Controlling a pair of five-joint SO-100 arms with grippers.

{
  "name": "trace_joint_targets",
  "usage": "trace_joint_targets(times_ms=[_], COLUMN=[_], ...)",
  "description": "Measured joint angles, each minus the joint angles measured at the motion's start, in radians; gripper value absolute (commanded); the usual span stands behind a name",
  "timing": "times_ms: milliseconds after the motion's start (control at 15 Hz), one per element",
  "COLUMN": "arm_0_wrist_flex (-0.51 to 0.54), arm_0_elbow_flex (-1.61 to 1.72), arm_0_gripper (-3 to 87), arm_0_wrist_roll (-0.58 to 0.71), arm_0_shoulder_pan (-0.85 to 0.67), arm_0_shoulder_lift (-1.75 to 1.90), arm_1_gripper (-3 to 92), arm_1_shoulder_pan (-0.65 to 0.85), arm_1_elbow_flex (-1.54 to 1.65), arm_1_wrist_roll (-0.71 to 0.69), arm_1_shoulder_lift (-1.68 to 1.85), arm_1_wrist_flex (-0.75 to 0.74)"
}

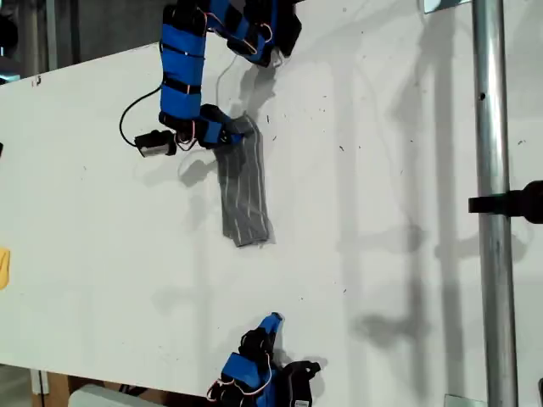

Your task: Grasp corners of a towel and fold twice.

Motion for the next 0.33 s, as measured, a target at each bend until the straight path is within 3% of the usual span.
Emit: trace_joint_targets(times_ms=[133, 333], arm_0_wrist_flex=[0.000, 0.000], arm_0_elbow_flex=[0.000, 0.000], arm_0_gripper=[-1.8, -1.8], arm_0_wrist_roll=[0.000, 0.000], arm_0_shoulder_pan=[0.000, 0.000], arm_0_shoulder_lift=[0.000, 0.000], arm_1_gripper=[-0.2, -0.2], arm_1_shoulder_pan=[-0.038, -0.150], arm_1_elbow_flex=[-0.133, -0.322], arm_1_wrist_roll=[0.075, 0.072], arm_1_shoulder_lift=[0.161, -0.095], arm_1_wrist_flex=[0.296, 0.153])
